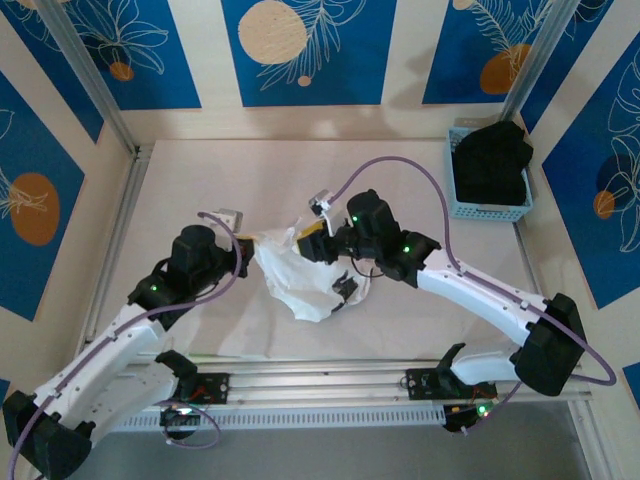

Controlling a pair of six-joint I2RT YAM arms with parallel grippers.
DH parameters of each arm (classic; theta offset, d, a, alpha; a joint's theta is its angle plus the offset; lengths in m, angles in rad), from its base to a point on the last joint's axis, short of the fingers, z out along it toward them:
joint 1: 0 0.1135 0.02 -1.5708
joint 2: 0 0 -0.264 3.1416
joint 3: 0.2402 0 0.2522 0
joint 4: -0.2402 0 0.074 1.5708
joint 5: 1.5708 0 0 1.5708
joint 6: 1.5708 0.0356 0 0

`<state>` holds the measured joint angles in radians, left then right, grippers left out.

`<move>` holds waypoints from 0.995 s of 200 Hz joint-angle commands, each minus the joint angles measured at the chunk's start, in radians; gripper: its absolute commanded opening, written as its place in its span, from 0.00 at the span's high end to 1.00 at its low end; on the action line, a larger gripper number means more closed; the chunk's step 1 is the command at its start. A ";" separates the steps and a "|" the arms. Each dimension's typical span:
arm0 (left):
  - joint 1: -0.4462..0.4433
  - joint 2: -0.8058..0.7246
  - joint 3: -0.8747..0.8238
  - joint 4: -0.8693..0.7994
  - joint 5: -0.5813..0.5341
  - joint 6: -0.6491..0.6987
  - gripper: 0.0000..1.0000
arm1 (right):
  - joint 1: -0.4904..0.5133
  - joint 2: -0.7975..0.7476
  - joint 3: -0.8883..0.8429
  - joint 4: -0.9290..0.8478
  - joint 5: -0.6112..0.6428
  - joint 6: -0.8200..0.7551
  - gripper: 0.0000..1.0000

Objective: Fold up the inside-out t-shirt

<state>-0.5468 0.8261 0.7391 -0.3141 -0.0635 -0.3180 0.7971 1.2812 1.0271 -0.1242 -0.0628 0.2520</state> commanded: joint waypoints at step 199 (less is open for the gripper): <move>0.125 -0.107 0.020 0.077 -0.042 -0.042 1.00 | -0.416 0.352 0.181 -0.153 0.104 0.101 1.00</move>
<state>-0.4561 0.7273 0.7467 -0.3271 -0.1951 -0.2989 0.4152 1.8431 1.2053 -0.3313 0.0559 0.3664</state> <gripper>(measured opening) 0.039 0.043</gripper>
